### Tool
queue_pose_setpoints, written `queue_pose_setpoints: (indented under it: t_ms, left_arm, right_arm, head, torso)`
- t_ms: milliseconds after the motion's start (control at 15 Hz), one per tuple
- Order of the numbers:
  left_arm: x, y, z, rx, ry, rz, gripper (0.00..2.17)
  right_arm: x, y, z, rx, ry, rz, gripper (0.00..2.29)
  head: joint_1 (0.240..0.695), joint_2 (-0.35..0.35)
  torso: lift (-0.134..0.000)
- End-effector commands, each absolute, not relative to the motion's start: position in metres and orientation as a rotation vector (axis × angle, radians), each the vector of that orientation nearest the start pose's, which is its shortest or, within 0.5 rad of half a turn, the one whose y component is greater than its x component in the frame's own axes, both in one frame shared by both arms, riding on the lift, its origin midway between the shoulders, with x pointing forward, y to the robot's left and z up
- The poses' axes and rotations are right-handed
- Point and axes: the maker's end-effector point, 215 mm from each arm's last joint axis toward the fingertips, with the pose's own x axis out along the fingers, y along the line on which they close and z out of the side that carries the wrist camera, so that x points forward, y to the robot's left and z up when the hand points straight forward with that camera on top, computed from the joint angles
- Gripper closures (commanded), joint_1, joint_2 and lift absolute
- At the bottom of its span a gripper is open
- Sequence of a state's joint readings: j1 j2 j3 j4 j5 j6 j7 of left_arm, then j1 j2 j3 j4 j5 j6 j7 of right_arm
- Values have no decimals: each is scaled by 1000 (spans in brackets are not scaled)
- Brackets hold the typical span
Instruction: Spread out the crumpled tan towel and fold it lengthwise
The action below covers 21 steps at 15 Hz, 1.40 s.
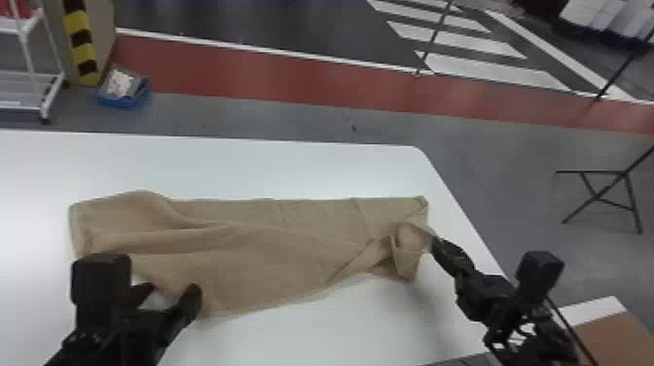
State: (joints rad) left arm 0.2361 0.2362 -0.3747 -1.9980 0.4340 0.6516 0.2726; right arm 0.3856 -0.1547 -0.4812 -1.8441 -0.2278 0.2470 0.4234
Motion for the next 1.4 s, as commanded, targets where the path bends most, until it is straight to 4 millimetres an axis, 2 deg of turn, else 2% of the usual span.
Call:
queue_pose_setpoints:
  t_ms: [0, 133, 267, 400, 467, 733, 800, 867, 933, 1000, 1133, 1200, 1333]
  left_arm:
    - [440, 66, -455, -96, 572, -268, 1399]
    - [449, 55, -440, -104, 540, -284, 1450]
    - [463, 41, -416, -102, 495, -303, 1447]
    - [479, 15, -388, -92, 446, -333, 1447]
    - [482, -3, -382, -91, 438, -355, 1447]
    - [475, -72, -404, -35, 478, -436, 1393]
    - [473, -90, -414, -16, 497, -458, 1315]
    - [469, -109, -418, 8, 501, -492, 977]
    - [466, -123, -424, 37, 506, -515, 522]
    - [463, -132, -429, 46, 515, -534, 265]
    - [461, -134, -431, 55, 514, -538, 144]
    - [462, -126, -433, 60, 516, -523, 140]
    - [466, -108, -423, 31, 501, -490, 140]
  right_arm:
    - [436, -439, -409, 35, 264, 2, 1416]
    - [435, -440, -410, 34, 264, 1, 1413]
    - [435, -441, -412, 35, 265, 1, 1413]
    - [434, -441, -413, 35, 265, 2, 1413]
    - [434, -441, -415, 35, 268, 1, 1413]
    - [430, -442, -418, 49, 265, 4, 1413]
    - [429, -442, -420, 51, 267, 5, 1413]
    - [429, -442, -422, 52, 270, 6, 1413]
    - [429, -440, -422, 53, 268, 9, 1413]
    - [429, -440, -421, 52, 266, 9, 1416]
    - [428, -440, -421, 52, 262, 9, 1413]
    - [428, -441, -421, 56, 261, 8, 1413]
    - [428, -441, -420, 55, 261, 8, 1413]
  head:
    - [695, -350]
    - [695, -350]
    - [695, -350]
    - [695, -350]
    - [695, -350]
    - [695, -350]
    - [695, -350]
    - [695, -350]
    - [695, -350]
    - [695, -350]
    - [695, -350]
    - [695, -350]
    - [695, -350]
  torso:
    - [-124]
    - [-124]
    - [-124]
    - [-124]
    - [-124]
    - [-124]
    - [-124]
    - [-124]
    - [-124]
    - [-124]
    - [-124]
    - [-124]
    - [-124]
